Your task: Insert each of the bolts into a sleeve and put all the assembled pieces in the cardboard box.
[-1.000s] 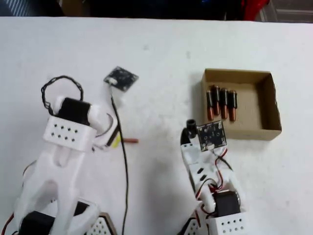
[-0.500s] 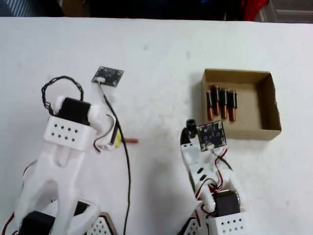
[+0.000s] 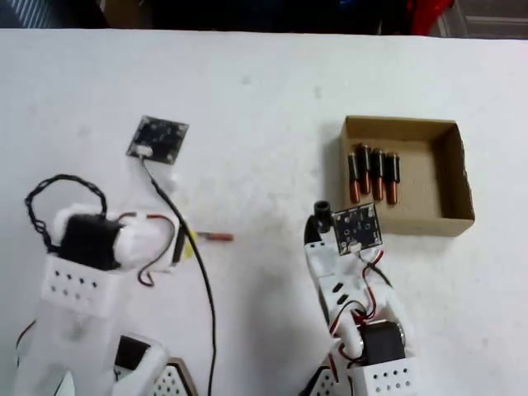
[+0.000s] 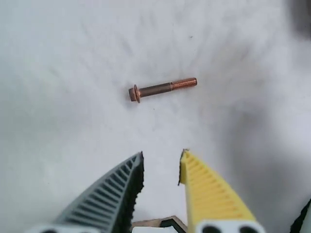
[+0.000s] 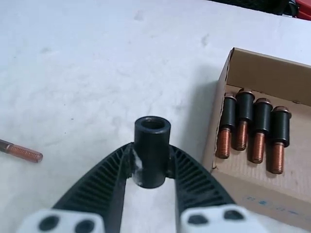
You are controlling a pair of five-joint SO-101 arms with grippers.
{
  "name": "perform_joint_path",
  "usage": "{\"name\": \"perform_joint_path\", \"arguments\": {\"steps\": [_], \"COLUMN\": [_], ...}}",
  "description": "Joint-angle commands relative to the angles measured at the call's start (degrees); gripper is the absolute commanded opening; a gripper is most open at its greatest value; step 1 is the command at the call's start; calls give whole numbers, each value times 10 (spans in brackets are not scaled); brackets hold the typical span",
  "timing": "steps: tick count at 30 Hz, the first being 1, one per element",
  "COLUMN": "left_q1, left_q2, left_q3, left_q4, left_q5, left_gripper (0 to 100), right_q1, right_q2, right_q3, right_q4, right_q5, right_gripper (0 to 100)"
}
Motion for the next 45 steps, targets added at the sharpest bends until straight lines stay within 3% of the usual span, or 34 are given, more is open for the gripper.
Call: {"name": "perform_joint_path", "arguments": {"steps": [1, 9, 21, 31, 37, 45], "left_q1": [0, 1, -3, -2, -3, -3], "left_q2": [-14, -15, -13, -15, -15, -12], "left_q3": [55, 179, 286, 372, 396, 425], "left_q4": [-79, -230, -410, -502, -509, -527], "left_q5": [5, 16, 213, 315, 388, 405], "left_gripper": [150, 150, 151, 151, 151, 151], "right_q1": [4, 4, 4, 4, 4, 4], "right_q2": [-6, -6, -6, -6, -6, -6], "right_q3": [-6, -6, -6, -6, -5, -5], "right_q4": [-15, -15, -15, -15, -15, -15], "right_q5": [-1, -1, -1, -1, -1, -1], "right_gripper": [17, 17, 17, 17, 17, 17]}}
